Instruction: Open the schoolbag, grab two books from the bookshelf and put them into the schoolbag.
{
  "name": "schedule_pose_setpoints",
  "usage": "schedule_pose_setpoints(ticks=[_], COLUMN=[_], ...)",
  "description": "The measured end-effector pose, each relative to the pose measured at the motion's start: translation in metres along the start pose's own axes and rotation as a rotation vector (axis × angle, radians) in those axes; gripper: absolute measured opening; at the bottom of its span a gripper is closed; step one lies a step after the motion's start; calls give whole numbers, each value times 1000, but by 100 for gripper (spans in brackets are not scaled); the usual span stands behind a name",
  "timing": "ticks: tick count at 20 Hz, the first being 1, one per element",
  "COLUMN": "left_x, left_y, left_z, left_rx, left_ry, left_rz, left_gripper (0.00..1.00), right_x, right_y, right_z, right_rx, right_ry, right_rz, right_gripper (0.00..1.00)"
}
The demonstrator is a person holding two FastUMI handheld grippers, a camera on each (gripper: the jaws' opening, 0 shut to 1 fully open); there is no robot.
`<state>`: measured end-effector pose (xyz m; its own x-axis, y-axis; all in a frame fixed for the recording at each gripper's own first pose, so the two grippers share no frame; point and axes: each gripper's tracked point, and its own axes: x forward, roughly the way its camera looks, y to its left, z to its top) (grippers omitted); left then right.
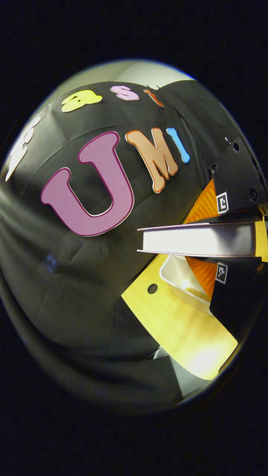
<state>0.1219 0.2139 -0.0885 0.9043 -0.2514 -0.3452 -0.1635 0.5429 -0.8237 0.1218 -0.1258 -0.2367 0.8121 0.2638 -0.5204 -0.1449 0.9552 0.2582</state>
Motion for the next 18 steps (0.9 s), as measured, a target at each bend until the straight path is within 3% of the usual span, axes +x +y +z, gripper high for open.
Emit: schedule_pose_setpoints(ticks=[8, 10, 13, 14, 18], left_x=[42, 56, 73, 79, 98], left_y=[-50, -60, -82, -88, -110], left_z=[-63, -81, -107, -116, -159], left_rx=[-79, -93, -141, -156, -219], left_ry=[80, 103, 123, 130, 162], left_rz=[-122, -140, -188, -202, -254], left_gripper=[33, 34, 33, 33, 33], right_x=[-5, -6, -8, -8, -9], right_y=[-3, -4, -7, -8, -12], right_z=[0, 0, 1, 2, 3], right_rx=[-17, -16, -14, -12, -2], right_ry=[8, 7, 7, 6, 3], right_rz=[16, 20, 25, 26, 32], right_gripper=[3, 7, 3, 7, 3])
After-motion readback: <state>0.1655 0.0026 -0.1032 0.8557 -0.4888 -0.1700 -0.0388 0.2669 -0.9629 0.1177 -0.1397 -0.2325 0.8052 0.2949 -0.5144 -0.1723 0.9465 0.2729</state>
